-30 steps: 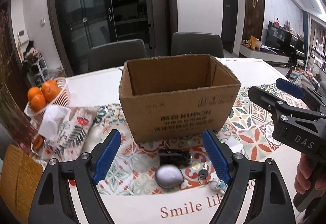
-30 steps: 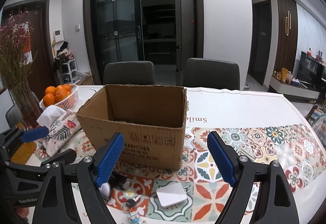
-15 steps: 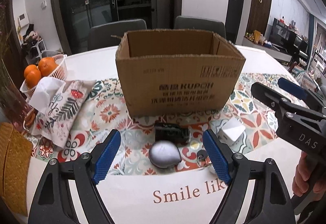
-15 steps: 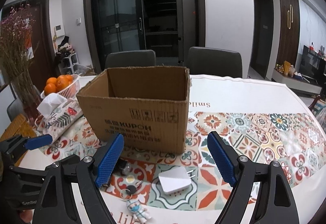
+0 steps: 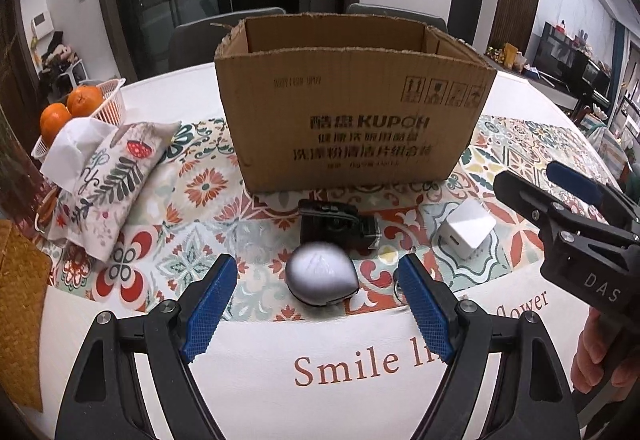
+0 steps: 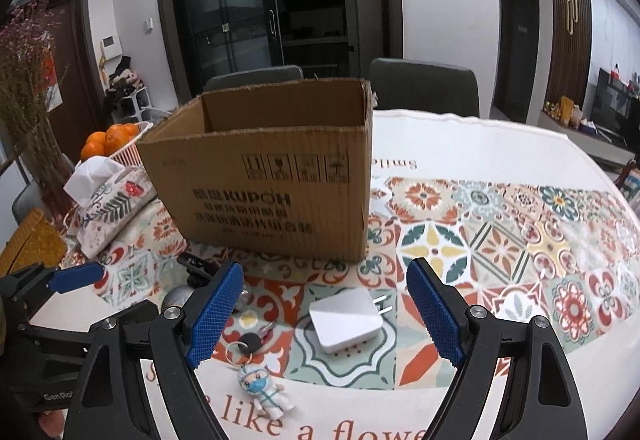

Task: Organize rigid objects
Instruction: 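Grasp the black-and-silver mouse with the left tool while the right tool grasps the white square adapter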

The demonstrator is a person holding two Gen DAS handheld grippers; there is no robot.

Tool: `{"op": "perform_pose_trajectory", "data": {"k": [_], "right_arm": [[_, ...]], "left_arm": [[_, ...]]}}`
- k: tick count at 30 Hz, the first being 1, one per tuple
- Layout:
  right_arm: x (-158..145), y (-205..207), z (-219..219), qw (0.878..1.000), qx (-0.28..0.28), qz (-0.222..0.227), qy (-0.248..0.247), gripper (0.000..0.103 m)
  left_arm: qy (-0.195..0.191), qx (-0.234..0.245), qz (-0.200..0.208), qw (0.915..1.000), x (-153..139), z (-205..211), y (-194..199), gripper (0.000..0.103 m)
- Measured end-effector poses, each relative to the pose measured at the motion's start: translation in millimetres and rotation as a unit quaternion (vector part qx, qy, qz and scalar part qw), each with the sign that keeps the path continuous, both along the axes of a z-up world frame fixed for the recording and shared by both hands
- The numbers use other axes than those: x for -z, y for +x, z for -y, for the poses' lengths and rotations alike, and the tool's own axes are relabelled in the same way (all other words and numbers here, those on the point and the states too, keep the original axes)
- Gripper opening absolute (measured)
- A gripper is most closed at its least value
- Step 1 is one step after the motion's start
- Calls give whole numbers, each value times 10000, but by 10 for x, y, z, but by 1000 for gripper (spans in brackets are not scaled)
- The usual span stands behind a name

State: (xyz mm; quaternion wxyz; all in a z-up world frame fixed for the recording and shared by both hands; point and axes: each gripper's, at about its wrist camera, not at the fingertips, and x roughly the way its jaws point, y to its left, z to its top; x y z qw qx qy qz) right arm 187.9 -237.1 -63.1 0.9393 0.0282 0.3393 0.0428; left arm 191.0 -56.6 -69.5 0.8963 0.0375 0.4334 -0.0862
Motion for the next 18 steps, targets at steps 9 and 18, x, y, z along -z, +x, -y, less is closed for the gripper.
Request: {"op": "perform_pose_trajectory", "data": {"k": [9,18], "right_arm": [[221,47,59,9995,69,-292,65,85],[497,188,74,9973,-5,-727,-63,85]], "left_arm": [[-5,-20,-290,9996,210,42,65,83],[14,-114,-570,9983,452,37,164,83]]}}
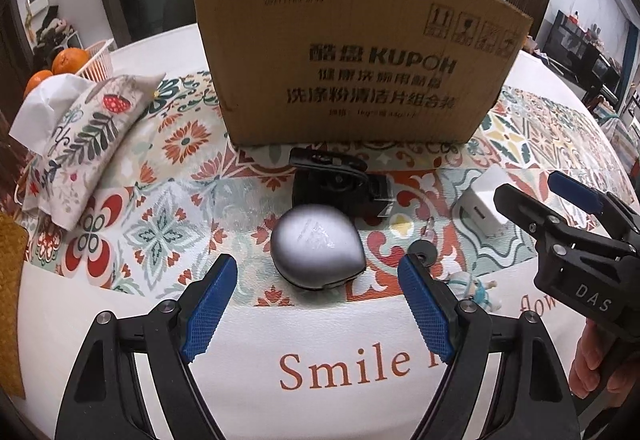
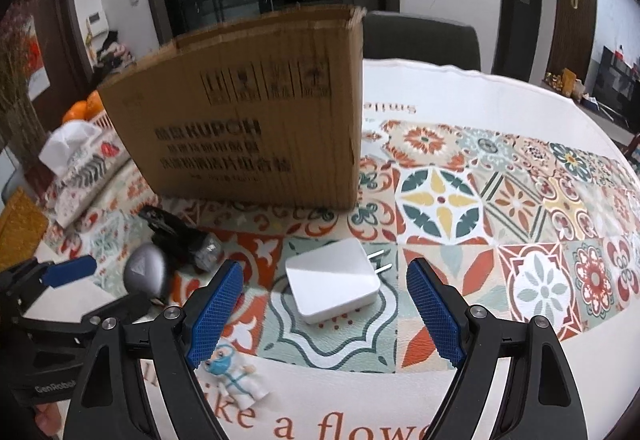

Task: Organize rigid objects
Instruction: 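Grasp the black-and-silver mouse with the left tool while the right tool grasps the white square adapter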

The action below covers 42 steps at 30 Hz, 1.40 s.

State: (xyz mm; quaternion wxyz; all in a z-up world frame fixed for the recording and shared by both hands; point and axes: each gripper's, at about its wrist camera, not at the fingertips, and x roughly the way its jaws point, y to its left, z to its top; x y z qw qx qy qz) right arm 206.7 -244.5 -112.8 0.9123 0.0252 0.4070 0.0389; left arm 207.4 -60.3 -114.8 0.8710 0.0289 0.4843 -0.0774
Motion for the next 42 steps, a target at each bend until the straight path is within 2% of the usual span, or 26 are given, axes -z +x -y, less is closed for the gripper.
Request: {"op": "perform_pose_trajectory", "data": {"k": [19,26,28,31,42], "right_arm": [[403,303,-8,9988,-30,-417,-265,85],[460,392,-44,9985,-28,-501,-219,85],[462,414,-57,9985,-19,-497,-241,83],[473,437,-86,9985,-12,-485,-246,78],[424,262,-62,9989,71,-391,-252,75]], "left_arm": [[20,-78,-243,9997,279,19,248,81],[-21,-104,-261,9996,317,-1,331,70],[-35,-88,-244,9997,318,-2,346,68],[-61,-67,-205,9997,317,0,349,59],[-109,-70,-178,9998,295,-12,280,58]]}}
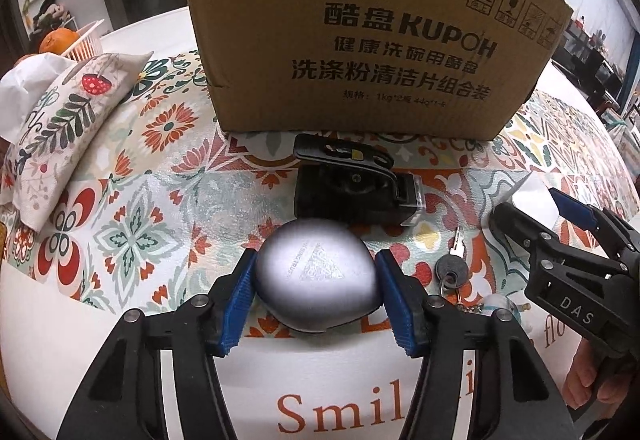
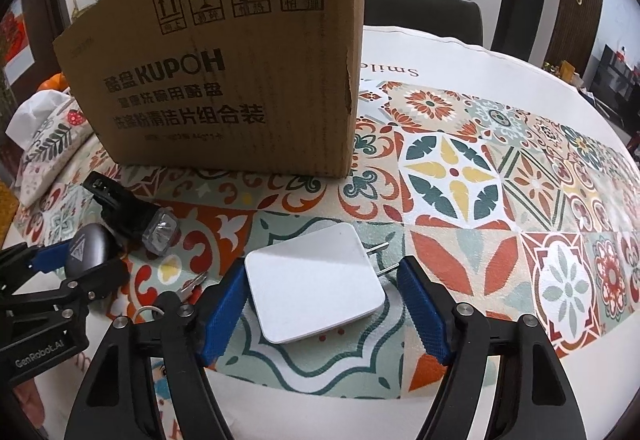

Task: Organize rigid objects
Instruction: 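Grasp the black-and-silver mouse with the left tool while the right tool grasps the white square adapter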

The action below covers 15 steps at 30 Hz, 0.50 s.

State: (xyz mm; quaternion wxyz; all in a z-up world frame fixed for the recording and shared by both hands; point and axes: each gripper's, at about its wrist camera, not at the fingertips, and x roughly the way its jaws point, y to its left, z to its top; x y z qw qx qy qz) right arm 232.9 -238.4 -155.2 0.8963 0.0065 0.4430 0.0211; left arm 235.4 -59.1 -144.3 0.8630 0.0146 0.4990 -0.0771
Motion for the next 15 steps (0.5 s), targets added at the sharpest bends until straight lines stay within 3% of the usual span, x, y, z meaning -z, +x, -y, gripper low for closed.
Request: {"op": "perform_pose_trajectory", "data": {"k": [15], "right_arm": [[-264,-219,16,9996,43,264,1,75]], "left_arm": [[-59,39,326,9994,-254,37,-197,58]]}}
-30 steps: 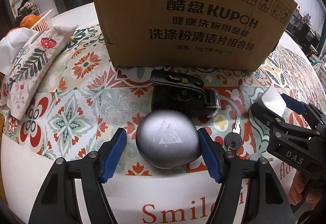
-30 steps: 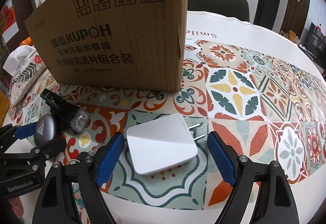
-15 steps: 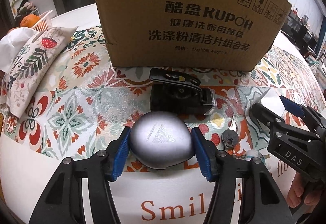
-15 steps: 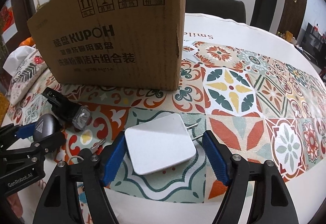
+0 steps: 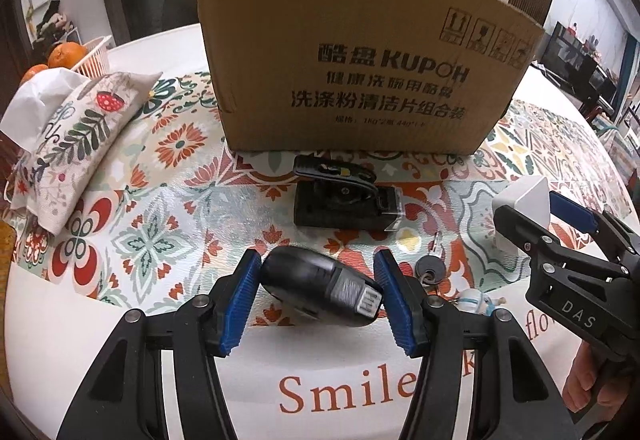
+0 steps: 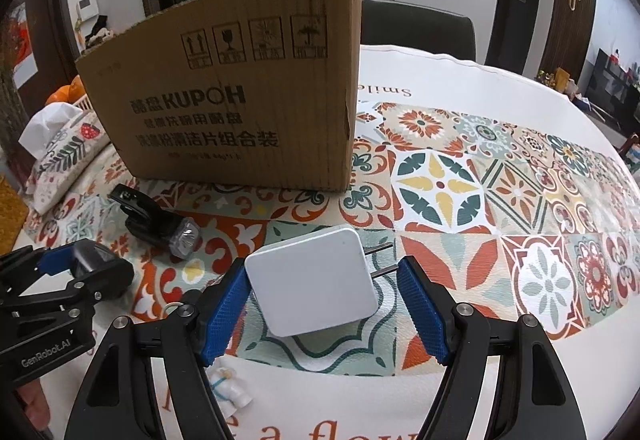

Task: Organize rigid objects
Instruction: 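Grasp the black-and-silver mouse with the left tool while the right tool grasps the white square adapter, then carry the mouse and white square adapter into the box and open both tools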

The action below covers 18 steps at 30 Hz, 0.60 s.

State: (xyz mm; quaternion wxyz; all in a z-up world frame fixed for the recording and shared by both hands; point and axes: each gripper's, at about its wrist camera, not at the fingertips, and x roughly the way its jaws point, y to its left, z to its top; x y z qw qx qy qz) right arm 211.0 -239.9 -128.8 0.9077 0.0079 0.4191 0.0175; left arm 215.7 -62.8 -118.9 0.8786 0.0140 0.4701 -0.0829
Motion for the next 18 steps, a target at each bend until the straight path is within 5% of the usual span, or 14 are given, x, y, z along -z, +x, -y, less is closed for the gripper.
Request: {"op": "perform_pose_trajectory", "data": {"k": [18], "right_arm": [[-351,-167,-80,9992,-40,398,-27,75]], "left_arm": [[-163,25,404,9990,-326,-95,-163,57]]}}
